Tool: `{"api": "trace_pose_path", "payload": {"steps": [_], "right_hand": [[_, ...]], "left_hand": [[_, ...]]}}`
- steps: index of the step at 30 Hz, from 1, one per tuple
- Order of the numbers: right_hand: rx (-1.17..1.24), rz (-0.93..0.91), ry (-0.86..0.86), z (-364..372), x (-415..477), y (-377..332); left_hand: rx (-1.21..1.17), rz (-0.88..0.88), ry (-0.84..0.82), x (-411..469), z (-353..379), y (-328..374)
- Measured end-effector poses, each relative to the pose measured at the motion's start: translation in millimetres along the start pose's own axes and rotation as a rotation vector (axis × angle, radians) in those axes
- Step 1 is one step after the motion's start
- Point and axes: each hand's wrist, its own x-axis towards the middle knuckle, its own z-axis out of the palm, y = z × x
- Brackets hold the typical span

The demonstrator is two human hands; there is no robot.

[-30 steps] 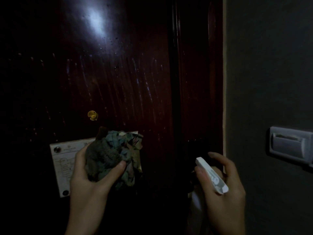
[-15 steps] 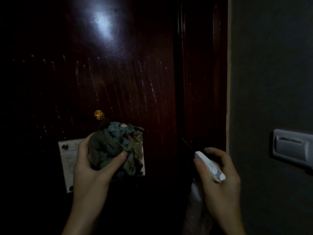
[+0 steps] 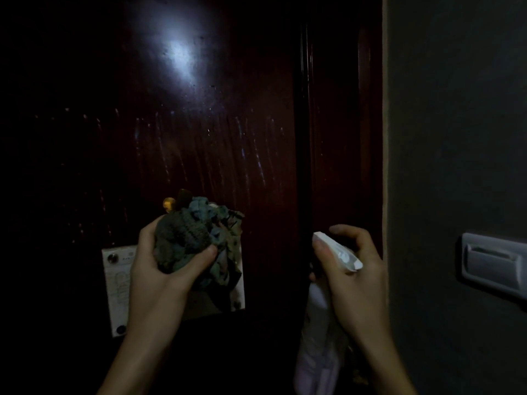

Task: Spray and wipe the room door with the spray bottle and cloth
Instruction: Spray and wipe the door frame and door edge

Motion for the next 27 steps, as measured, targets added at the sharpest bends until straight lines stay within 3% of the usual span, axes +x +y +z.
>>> {"api": "trace_pose_path", "payload": {"steps": [10,27], "right_hand": [[0.042,-0.139,0.045,21.9,67.0,-27.9],[0.034,-0.101,-0.055,28.6,73.2,-16.2]], "left_hand": [[0.078,0.202,0.027,56.3,-1.0,36.9],[0.056,0.172,0.004,69.2,-5.0,28.5]]}}
